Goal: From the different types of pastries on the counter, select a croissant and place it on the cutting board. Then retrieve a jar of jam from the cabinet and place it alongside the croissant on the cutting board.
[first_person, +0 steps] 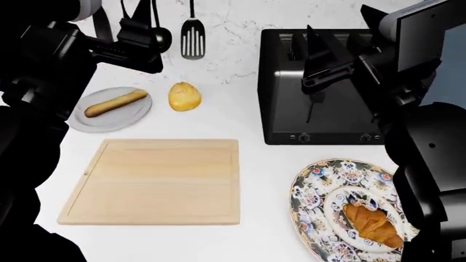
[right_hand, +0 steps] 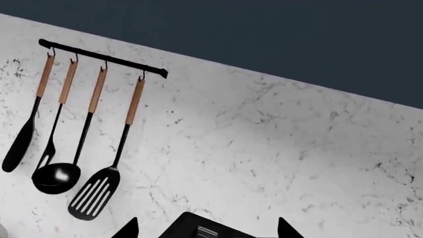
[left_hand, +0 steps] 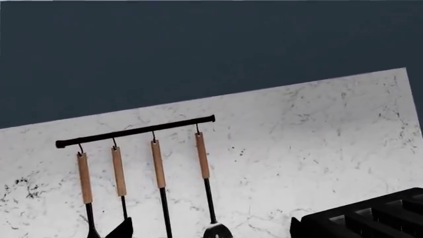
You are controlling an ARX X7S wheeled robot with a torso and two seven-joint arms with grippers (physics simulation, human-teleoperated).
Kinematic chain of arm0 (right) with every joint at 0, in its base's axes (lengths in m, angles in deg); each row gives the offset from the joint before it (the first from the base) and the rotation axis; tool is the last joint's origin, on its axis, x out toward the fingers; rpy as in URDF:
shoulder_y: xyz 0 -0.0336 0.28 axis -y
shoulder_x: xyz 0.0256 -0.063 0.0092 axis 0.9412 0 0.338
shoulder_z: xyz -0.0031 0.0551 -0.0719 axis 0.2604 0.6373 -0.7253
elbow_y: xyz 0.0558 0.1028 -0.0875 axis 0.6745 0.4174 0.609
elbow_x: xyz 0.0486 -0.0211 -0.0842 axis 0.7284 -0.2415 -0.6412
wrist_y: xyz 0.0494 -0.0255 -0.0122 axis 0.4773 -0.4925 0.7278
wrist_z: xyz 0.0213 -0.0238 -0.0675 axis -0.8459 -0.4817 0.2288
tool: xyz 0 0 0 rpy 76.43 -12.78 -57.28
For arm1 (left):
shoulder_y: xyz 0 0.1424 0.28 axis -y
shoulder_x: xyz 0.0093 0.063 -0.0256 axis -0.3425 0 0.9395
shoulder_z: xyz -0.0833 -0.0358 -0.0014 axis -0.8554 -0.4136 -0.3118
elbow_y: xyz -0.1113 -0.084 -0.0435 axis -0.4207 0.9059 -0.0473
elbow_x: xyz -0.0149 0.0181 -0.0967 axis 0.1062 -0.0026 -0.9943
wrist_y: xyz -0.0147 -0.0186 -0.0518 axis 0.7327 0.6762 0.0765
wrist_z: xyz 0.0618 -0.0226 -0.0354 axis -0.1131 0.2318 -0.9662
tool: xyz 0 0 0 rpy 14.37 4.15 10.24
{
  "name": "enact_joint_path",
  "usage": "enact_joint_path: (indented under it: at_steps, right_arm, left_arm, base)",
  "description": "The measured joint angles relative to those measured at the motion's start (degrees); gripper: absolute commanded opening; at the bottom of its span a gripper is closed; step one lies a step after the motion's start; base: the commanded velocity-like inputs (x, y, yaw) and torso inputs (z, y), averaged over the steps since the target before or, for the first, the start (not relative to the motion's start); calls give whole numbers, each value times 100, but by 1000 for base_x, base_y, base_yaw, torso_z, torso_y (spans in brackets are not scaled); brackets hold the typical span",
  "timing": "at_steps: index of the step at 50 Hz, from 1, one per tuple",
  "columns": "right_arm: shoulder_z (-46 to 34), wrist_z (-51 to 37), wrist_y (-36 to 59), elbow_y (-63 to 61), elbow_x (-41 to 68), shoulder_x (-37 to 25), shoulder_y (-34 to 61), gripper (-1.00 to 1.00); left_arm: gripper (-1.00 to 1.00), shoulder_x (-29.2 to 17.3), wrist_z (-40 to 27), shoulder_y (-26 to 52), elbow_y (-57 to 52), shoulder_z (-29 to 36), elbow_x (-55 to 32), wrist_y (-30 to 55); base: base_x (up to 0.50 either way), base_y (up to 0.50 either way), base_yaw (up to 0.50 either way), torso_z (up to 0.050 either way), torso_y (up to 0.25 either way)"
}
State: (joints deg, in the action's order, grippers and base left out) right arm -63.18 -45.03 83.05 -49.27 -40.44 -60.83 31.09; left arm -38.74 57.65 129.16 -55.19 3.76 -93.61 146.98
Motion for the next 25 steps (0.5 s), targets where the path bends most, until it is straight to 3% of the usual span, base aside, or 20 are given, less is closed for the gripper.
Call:
enact_joint_path:
  at_steps: [13, 25]
  right_arm:
    - [50, -35, 363, -246, 69, -167, 55, 100]
    - [494, 102, 2526, -1023, 621, -765, 558, 100]
  left_arm:
    - [100, -48, -76, -16, -8, 11, -12, 80]
    - [100, -71, -117, -68, -68, -48, -61, 153]
  base:
    - [6, 0, 0, 0, 0]
    - [0, 0, 0, 0, 0]
